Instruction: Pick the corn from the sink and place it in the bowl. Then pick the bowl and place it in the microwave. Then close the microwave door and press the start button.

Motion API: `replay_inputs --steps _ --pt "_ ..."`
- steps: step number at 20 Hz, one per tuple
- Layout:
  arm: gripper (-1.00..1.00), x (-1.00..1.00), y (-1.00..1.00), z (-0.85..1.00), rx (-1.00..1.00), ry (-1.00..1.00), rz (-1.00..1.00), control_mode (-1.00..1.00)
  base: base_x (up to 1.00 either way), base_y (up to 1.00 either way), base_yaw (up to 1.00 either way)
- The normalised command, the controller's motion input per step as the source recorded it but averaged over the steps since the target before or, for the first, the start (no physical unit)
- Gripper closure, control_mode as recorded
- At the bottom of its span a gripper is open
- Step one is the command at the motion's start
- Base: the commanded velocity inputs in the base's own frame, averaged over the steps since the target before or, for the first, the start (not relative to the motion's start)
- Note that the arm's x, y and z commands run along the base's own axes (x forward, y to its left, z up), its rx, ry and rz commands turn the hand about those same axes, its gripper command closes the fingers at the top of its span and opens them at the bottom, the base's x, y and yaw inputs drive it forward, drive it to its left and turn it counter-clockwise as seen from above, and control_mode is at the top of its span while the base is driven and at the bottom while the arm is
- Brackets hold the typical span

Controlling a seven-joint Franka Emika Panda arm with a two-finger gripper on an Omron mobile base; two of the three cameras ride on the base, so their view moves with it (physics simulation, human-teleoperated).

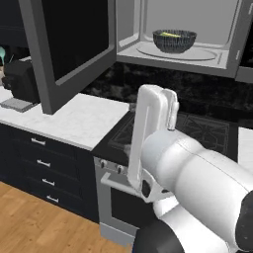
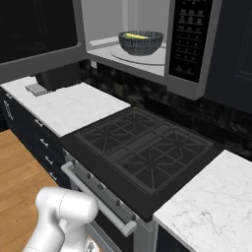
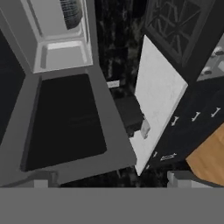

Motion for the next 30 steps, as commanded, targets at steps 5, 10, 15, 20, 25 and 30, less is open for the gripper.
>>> replay_inputs --steps 5,10,15,20,25,30 --pt "-1.0 -0.03 0.69 -0.45 -0.04 -0.09 -0.06 -1.0 0.0 0.0 0.0" --pt "-1.0 0.6 0.67 -0.7 -0.07 -0.08 -0.12 -1.0 0.0 0.0 0.0" --pt "-1.0 0.89 0.84 -0.37 -0.13 -0.12 -0.16 -1.0 0.0 0.0 0.0" --pt "-1.0 1.0 0.64 -0.27 -0.13 -0.07 -0.2 -1.0 0.0 0.0 0.0" --pt "-1.0 0.81 0.69 -0.21 -0.09 -0.04 -0.19 -1.0 0.0 0.0 0.0" --pt "-1.0 0.52 0.56 -0.14 -0.01 0.0 -0.11 -1.0 0.0 0.0 0.0"
